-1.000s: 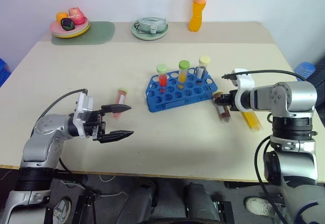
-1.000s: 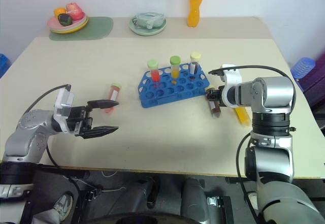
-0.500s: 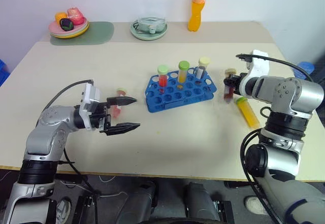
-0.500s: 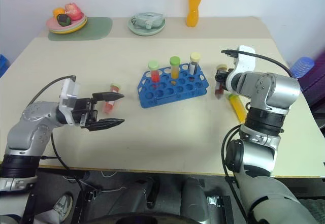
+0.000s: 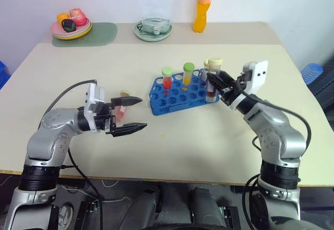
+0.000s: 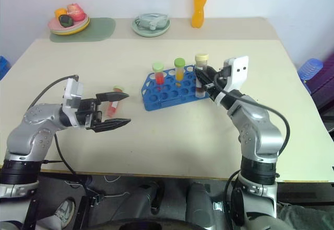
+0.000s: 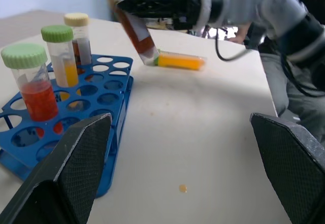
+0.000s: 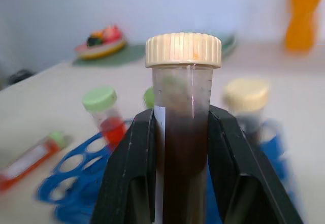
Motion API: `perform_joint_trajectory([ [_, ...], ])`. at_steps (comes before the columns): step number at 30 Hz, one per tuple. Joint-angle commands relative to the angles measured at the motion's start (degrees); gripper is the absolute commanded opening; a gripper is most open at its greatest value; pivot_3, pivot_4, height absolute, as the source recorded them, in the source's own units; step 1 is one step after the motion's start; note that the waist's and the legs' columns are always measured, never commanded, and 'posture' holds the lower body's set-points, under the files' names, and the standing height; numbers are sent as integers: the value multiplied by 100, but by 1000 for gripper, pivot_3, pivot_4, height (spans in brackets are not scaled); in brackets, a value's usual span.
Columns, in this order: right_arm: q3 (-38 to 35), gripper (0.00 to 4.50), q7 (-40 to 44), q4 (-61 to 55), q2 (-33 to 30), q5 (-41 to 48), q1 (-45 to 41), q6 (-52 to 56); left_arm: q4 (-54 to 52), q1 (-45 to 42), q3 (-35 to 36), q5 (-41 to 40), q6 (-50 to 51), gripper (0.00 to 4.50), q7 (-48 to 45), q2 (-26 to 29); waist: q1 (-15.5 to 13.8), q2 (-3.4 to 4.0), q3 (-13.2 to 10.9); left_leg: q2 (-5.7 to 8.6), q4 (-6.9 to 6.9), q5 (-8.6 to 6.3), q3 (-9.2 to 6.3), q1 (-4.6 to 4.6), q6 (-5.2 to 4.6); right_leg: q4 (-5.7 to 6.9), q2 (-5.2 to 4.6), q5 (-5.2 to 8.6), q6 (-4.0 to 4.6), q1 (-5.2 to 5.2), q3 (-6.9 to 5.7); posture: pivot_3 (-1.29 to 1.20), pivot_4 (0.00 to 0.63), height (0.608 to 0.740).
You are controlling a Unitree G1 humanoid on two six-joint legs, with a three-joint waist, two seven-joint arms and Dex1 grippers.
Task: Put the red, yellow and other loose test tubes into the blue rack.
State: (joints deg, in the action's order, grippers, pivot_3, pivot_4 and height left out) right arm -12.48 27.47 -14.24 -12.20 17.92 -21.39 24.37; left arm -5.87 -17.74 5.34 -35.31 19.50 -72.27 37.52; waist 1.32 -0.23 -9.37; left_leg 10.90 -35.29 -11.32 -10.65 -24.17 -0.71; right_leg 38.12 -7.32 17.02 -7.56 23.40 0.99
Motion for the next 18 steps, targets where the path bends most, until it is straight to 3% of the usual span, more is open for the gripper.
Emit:
perform_joint_trajectory([
  [1,156,787,-398,888,153,-651,-125,-1735,-87,86,155,-25,-185,4500,-53,54,2,0,0,-3,6,0,3,10,0,1,4,0,1,-5,4,0,150,740],
  [9,168,787,-700,2656,426,-750,-584,-3784,264,272,287,34,-579,4500,-289,137,-12,1,-1,-51,34,19,13,24,39,-1,54,-13,25,2,21,0,150,740],
  [18,282,787,-527,3098,495,-536,-541,-4137,650,535,433,114,-1052,4500,-540,137,-6,2,-1,-52,44,20,15,37,42,-1,57,-14,28,1,29,0,150,740],
])
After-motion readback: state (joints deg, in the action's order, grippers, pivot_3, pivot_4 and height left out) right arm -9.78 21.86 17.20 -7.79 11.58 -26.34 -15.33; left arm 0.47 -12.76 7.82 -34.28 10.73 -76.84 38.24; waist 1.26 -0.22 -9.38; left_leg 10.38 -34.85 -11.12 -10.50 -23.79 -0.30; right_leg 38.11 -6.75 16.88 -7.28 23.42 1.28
